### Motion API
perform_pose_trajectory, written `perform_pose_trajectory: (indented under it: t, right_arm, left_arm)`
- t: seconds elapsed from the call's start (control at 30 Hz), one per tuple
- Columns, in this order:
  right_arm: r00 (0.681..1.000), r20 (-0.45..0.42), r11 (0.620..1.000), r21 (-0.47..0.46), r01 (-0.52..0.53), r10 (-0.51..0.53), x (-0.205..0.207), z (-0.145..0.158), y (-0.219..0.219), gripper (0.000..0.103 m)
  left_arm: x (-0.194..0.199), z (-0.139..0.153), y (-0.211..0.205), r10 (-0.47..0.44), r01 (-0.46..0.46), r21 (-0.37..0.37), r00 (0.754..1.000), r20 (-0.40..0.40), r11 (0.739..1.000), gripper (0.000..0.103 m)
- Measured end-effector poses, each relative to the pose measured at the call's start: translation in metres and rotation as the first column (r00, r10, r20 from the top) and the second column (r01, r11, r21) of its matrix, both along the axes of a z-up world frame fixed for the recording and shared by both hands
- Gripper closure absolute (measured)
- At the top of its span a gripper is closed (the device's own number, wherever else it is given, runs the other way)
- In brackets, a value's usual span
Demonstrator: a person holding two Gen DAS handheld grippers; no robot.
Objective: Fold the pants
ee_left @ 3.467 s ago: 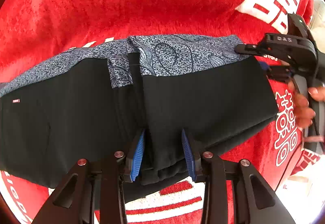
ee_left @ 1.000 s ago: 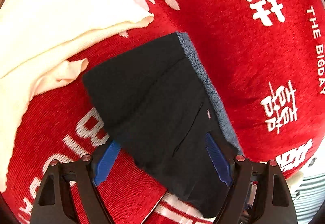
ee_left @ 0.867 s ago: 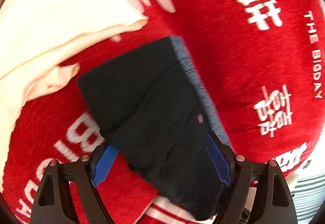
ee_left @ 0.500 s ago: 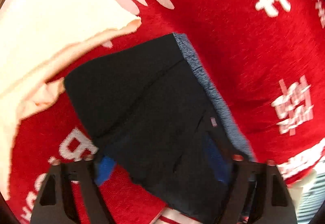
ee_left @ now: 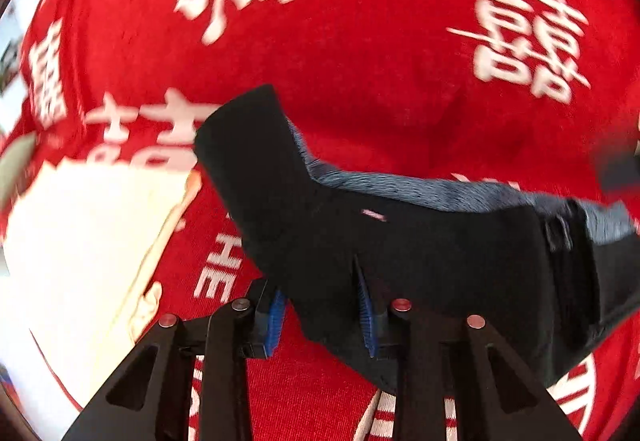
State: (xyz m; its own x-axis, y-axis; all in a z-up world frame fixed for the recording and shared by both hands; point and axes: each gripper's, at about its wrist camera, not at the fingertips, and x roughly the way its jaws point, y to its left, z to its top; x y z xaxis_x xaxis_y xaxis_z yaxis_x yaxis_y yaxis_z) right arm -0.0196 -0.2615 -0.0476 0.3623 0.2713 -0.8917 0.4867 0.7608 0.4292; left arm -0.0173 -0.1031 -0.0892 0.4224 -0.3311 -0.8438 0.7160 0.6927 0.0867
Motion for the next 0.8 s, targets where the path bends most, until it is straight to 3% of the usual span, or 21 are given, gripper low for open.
perform_pose_trajectory:
  t: [0.17, 0.27, 0.5, 0.57, 0.6, 0.7, 0.8]
  right_arm:
    - [0.989, -0.001, 0.982, 0.123, -0.145, 0.146, 0.081, 0.009, 0.02, 0.016]
    - [0.97, -0.036, 0.963, 0.141, -0.232, 0.239, 0.125, 0.001, 0.038, 0.016]
    - [0.928, -0.125, 0.922, 0.221, -0.318, 0.35, 0.172, -0.037, 0.073, 0.017]
    - [0.911, -0.172, 0.912, 0.242, -0.331, 0.376, 0.172, -0.05, 0.079, 0.055]
    - [0.906, -0.189, 0.91, 0.254, -0.327, 0.378, 0.17, -0.054, 0.079, 0.083]
    - [0.907, -0.158, 0.908, 0.225, -0.352, 0.391, 0.16, -0.046, 0.073, 0.086]
    - [0.927, -0.103, 0.92, 0.201, -0.336, 0.361, 0.139, -0.029, 0.061, 0.087]
  left_arm:
    - [-0.01, 0.007, -0.002, -0.044, 0.043, 0.013, 0.998, 0.041, 0.999, 0.07]
    - [-0.008, 0.007, -0.004, -0.046, 0.045, 0.017, 0.998, 0.046, 0.999, 0.07]
    - [-0.009, 0.005, 0.0, -0.048, 0.047, 0.025, 0.998, 0.051, 0.999, 0.07]
    - [-0.008, 0.002, 0.001, -0.046, 0.044, 0.033, 0.998, 0.046, 0.998, 0.07]
    - [-0.008, 0.001, 0.001, -0.046, 0.045, 0.032, 0.998, 0.037, 0.998, 0.07]
    - [-0.014, 0.006, 0.0, -0.072, 0.071, 0.012, 0.996, 0.06, 0.997, 0.07]
    - [-0.022, 0.018, -0.005, -0.095, 0.097, -0.024, 0.993, 0.065, 0.995, 0.07]
